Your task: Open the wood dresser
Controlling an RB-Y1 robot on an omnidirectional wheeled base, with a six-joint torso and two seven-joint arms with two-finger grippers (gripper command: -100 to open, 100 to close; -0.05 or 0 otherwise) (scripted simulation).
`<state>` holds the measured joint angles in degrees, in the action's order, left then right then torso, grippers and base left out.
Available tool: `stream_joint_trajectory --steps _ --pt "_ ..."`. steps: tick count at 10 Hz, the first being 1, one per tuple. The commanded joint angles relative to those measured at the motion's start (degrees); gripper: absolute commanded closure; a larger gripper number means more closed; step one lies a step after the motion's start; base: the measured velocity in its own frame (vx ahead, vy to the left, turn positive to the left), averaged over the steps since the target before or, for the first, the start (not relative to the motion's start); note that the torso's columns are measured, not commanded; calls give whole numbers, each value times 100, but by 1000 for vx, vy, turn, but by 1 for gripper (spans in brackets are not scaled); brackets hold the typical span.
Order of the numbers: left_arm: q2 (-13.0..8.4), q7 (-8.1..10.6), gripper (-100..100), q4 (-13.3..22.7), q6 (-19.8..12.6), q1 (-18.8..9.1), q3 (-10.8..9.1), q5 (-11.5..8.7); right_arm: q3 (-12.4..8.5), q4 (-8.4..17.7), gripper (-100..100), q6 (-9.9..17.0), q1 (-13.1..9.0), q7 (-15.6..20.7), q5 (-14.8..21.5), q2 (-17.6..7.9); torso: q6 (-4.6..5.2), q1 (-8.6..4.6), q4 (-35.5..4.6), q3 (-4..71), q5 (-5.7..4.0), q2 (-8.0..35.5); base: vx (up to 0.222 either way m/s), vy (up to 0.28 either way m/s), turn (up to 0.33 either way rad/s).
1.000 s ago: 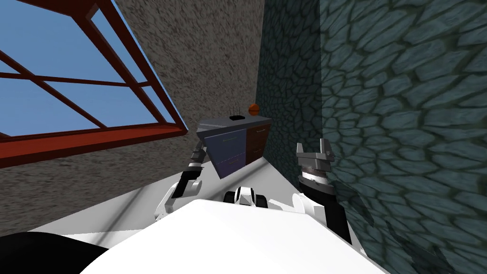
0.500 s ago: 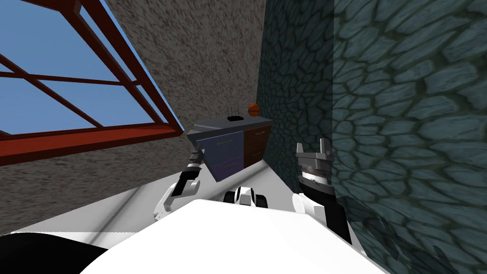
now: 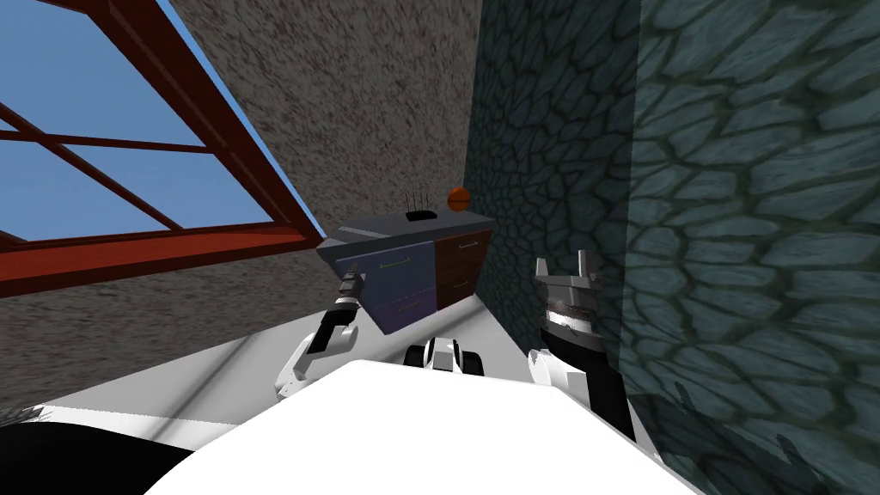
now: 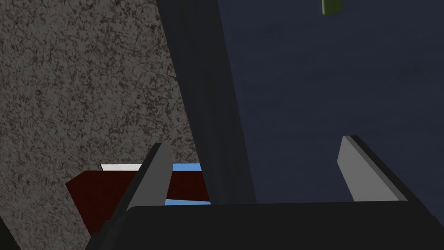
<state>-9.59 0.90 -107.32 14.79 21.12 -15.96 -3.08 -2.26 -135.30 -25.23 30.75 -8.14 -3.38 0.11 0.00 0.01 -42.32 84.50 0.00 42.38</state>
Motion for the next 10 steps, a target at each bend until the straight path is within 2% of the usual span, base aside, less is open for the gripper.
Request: stream_joint_trajectory --steps 1,6,8,9,10 --pt "232 -8 -100 164 -65 -31 -120 -58 0 0 0 0 0 0 0 0 0 3 2 4 1 -7 132 -117 67" --pt "1063 -5 -100 409 -137 -93 -295 -144 0 0 0 0 0 0 0 -1 0 9 5 10 4 -14 108 -103 54" --pt "1227 -5 -100 423 -141 -96 -305 -149 -1 0 0 0 -2 0 0 -1 0 12 -2 -5 3 10 24 -25 8" --pt "1164 -8 -100 404 -144 -91 -295 -145 -1 1 0 0 -2 0 0 -1 0 13 -3 -7 4 12 4 -5 2" --pt "1170 -2 -100 231 -293 -60 -326 -158 -1 1 0 1 -2 0 0 -1 0 8 -1 -2 3 4 61 27 -31"
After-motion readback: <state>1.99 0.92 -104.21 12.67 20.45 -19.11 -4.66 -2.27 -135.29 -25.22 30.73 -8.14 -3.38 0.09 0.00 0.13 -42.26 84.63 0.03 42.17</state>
